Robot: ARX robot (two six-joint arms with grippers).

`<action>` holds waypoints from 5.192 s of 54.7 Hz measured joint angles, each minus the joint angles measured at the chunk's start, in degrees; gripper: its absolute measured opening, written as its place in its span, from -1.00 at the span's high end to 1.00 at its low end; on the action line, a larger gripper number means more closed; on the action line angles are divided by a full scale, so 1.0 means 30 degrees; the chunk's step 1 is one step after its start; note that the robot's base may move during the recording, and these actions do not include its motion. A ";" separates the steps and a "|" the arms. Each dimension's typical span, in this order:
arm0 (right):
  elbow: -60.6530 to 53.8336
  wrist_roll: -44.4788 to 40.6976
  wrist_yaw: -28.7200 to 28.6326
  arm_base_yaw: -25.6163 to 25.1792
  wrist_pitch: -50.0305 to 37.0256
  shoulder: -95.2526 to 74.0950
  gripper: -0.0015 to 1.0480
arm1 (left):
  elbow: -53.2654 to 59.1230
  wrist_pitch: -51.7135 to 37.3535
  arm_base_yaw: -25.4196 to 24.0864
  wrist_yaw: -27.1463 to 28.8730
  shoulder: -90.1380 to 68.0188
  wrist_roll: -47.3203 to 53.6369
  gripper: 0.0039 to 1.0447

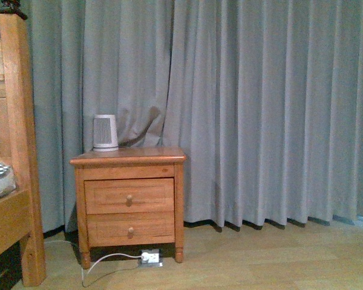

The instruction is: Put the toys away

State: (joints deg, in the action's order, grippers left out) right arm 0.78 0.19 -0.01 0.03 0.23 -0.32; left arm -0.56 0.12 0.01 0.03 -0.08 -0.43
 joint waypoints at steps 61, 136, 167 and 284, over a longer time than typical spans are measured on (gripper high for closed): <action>0.0000 0.0000 0.0000 0.0000 0.0000 0.0000 0.83 | 0.0000 0.0000 0.0000 0.0007 0.0007 0.0000 -0.89; 0.0000 0.0000 0.0044 0.0000 0.0000 -0.0007 0.83 | -0.0007 0.0007 0.0022 -0.0007 -0.0007 0.0007 -0.89; 0.0000 0.0000 0.0131 0.0000 -0.0015 0.0000 0.83 | -0.0007 0.0000 0.0073 -0.0029 -0.0007 0.0036 -0.89; 0.0000 0.0000 0.0000 0.0000 -0.0015 -0.0015 0.83 | -0.0007 0.0000 0.0066 0.0007 0.0007 0.0066 -0.89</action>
State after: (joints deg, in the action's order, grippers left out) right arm 0.78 0.19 -0.01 0.03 0.19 -0.36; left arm -0.58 0.12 0.21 0.05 -0.05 -0.23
